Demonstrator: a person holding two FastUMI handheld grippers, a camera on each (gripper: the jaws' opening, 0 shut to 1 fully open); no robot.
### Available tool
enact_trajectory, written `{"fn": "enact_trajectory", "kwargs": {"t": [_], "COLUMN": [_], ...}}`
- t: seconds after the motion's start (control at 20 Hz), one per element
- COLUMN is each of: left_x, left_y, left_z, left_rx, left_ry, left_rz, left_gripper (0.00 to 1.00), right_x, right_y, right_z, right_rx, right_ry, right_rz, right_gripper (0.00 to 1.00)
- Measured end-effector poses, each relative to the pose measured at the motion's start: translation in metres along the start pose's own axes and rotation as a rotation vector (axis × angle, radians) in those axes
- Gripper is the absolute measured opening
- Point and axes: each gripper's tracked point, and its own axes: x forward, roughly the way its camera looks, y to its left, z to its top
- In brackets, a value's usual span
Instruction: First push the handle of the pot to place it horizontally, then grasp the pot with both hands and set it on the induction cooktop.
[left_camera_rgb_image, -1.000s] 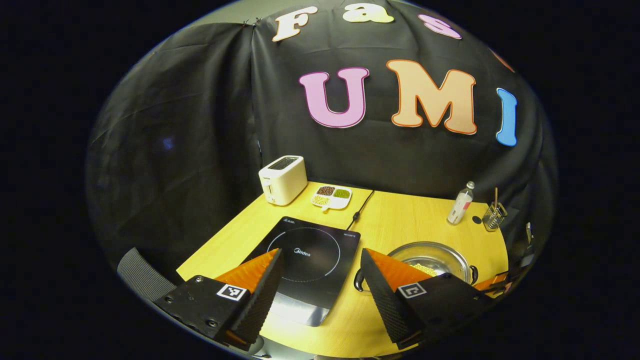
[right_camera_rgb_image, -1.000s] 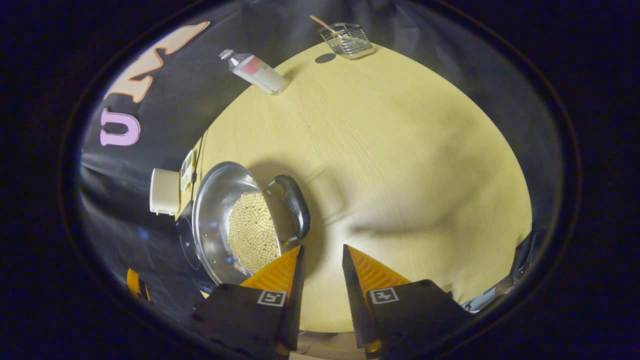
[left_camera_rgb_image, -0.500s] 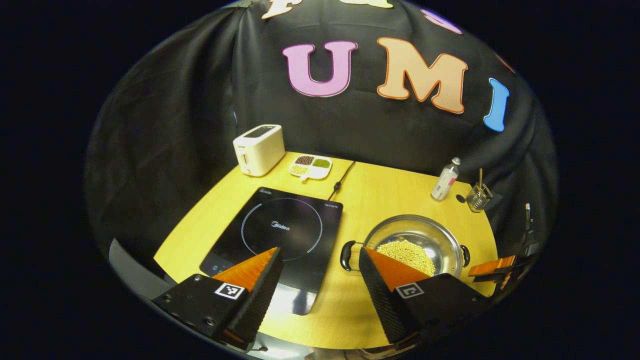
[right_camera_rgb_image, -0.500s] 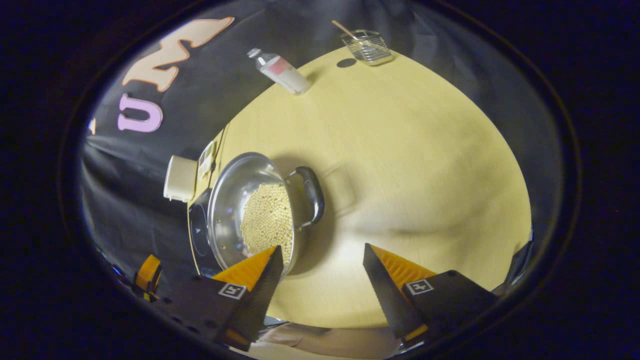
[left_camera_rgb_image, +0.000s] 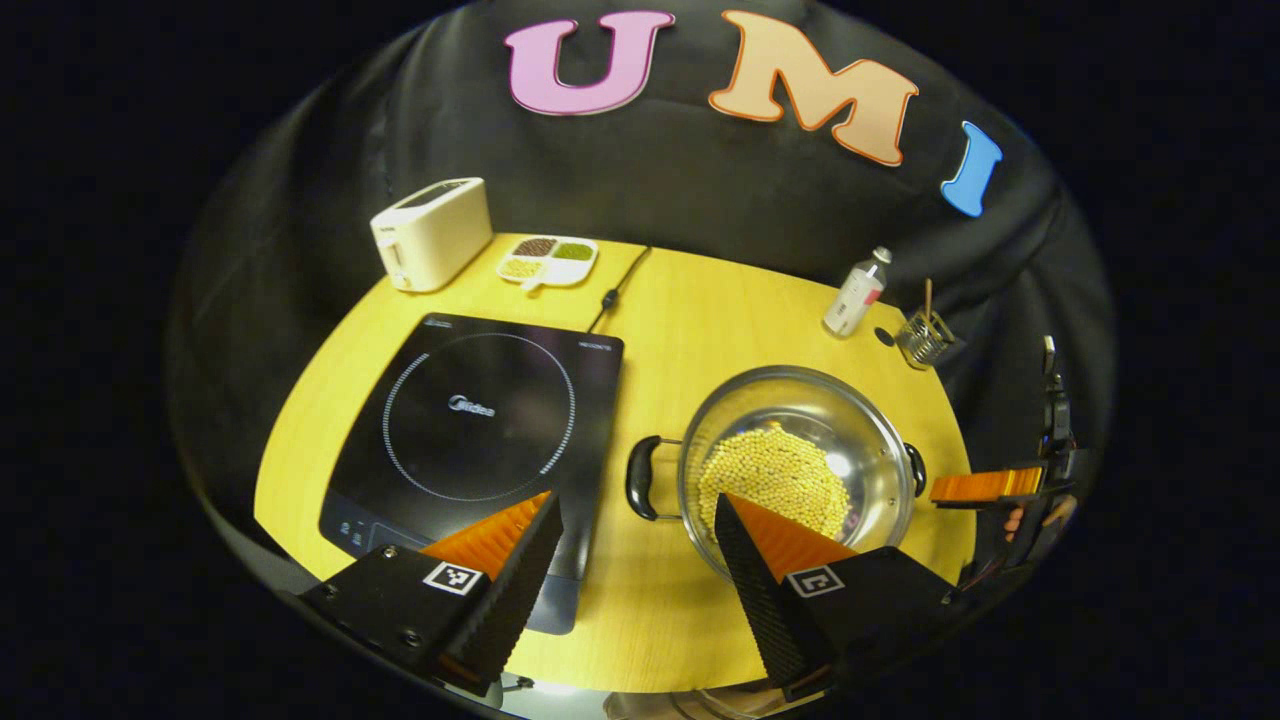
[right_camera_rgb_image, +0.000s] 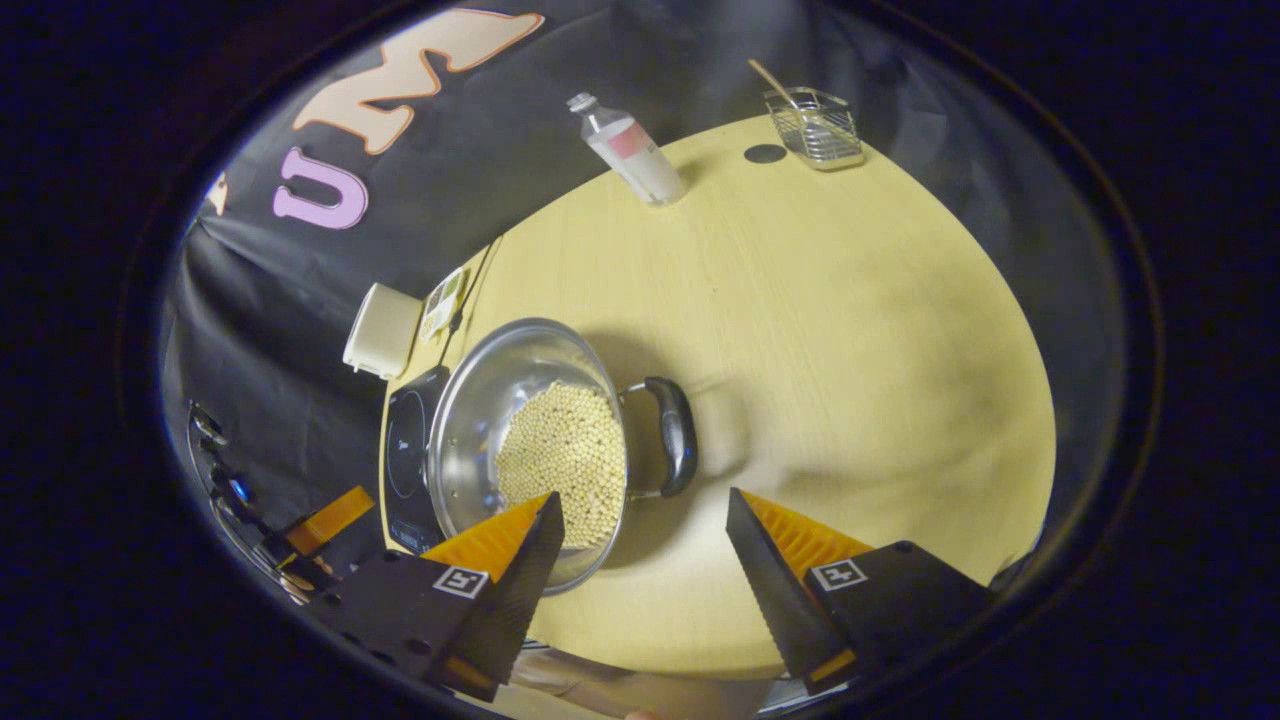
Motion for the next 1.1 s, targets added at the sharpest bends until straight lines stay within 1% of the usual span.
{"fn": "enact_trajectory", "kwargs": {"t": [0.05, 0.2, 0.4, 0.55, 0.6, 0.65, 0.8, 0.95, 1.0, 1.05, 1.1], "left_x": [0.006, 0.023, 0.048, 0.064, 0.069, 0.074, 0.088, 0.100, 0.104, 0.110, 0.114], "left_y": [0.000, -0.001, -0.001, -0.008, -0.010, -0.010, -0.006, -0.006, -0.006, -0.004, -0.004], "left_z": [0.000, -0.001, -0.005, -0.009, -0.009, -0.009, -0.009, -0.017, -0.018, -0.017, -0.018], "left_rx": [0.004, 0.005, -0.005, -0.065, -0.084, -0.098, -0.102, -0.112, -0.110, -0.107, -0.101], "left_ry": [0.019, 0.071, 0.154, 0.214, 0.225, 0.235, 0.272, 0.332, 0.345, 0.353, 0.362], "left_rz": [-0.013, -0.036, -0.058, -0.085, -0.093, -0.095, -0.080, -0.083, -0.080, -0.077, -0.075], "left_gripper": [0.95, 0.94, 0.95, 0.95, 1.00, 0.95, 0.93, 0.88, 0.87, 0.86, 0.86], "right_x": [0.002, 0.014, 0.028, 0.040, 0.045, 0.049, 0.059, 0.068, 0.072, 0.076, 0.079], "right_y": [0.003, 0.007, 0.006, 0.004, 0.003, 0.003, 0.005, 0.009, 0.010, 0.009, 0.009], "right_z": [0.004, 0.007, 0.012, 0.013, 0.014, 0.013, 0.013, 0.010, 0.010, 0.010, 0.011], "right_rx": [0.002, 0.023, 0.041, 0.050, 0.053, 0.058, 0.079, 0.099, 0.099, 0.094, 0.090], "right_ry": [0.003, 0.029, 0.062, 0.101, 0.115, 0.128, 0.169, 0.212, 0.224, 0.233, 0.235], "right_rz": [0.012, 0.043, 0.051, 0.051, 0.055, 0.059, 0.074, 0.098, 0.105, 0.103, 0.101], "right_gripper": [1.00, 1.00, 1.00, 0.99, 0.99, 0.99, 0.98, 0.98, 0.88, 0.88, 0.85]}}
